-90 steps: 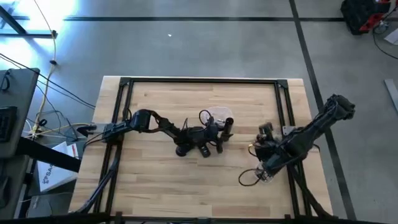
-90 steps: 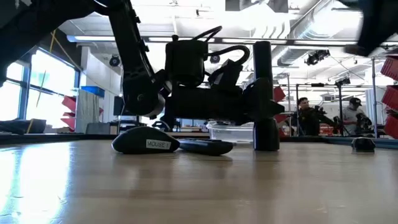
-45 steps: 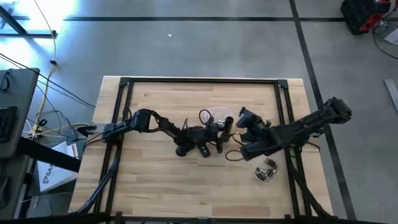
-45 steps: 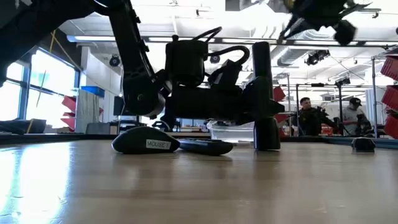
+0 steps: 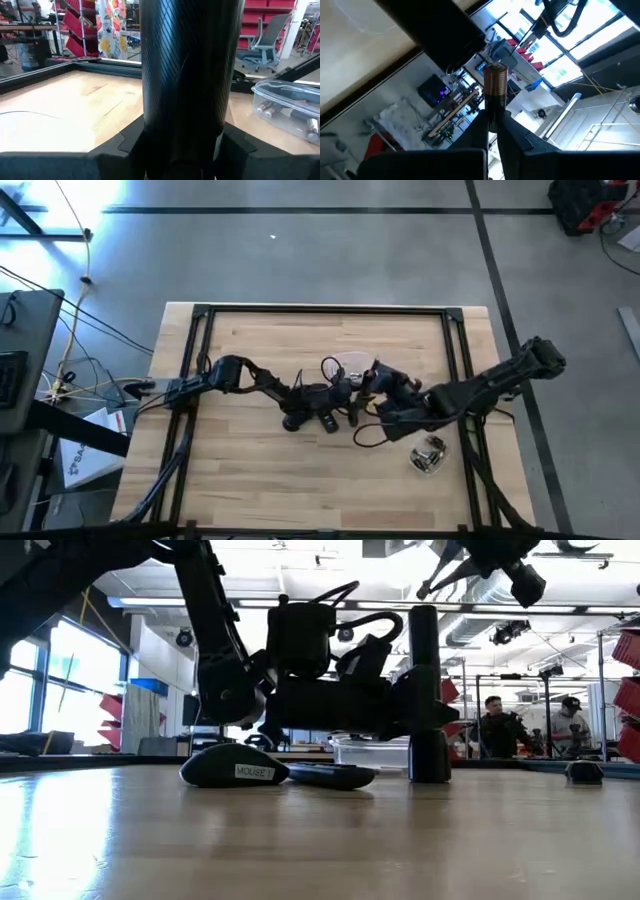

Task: Insert battery
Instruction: Insert the black battery into the flashlight

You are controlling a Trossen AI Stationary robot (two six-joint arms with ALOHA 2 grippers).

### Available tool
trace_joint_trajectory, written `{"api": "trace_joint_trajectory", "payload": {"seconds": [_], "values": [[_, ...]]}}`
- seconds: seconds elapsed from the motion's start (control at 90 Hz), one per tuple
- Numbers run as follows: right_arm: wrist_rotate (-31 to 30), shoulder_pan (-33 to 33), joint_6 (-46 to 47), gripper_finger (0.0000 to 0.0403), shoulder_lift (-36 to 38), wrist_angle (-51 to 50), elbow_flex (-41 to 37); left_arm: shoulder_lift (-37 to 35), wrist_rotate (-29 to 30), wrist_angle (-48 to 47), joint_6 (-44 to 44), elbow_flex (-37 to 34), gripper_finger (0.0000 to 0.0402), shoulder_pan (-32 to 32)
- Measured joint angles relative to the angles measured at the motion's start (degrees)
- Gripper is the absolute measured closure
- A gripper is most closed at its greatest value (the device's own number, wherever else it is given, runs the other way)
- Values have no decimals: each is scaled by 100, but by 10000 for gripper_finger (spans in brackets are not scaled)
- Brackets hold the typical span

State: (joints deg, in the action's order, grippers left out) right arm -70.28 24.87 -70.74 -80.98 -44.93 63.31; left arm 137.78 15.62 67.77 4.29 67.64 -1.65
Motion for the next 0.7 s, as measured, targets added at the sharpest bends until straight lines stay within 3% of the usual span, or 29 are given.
{"api": "trace_joint_trajectory", "payload": {"seconds": [0.189, 0.489, 0.7], "values": [[5, 181, -315, 403, -1, 20, 0, 2, -13, -16, 1, -2, 252, -13], [-137, 309, -151, 403, -1, 24, 0, 33, 39, -161, -88, -27, 186, -61], [-234, 384, 0, 403, -1, 101, 0, -109, 42, -162, -275, -28, 168, -63]]}}
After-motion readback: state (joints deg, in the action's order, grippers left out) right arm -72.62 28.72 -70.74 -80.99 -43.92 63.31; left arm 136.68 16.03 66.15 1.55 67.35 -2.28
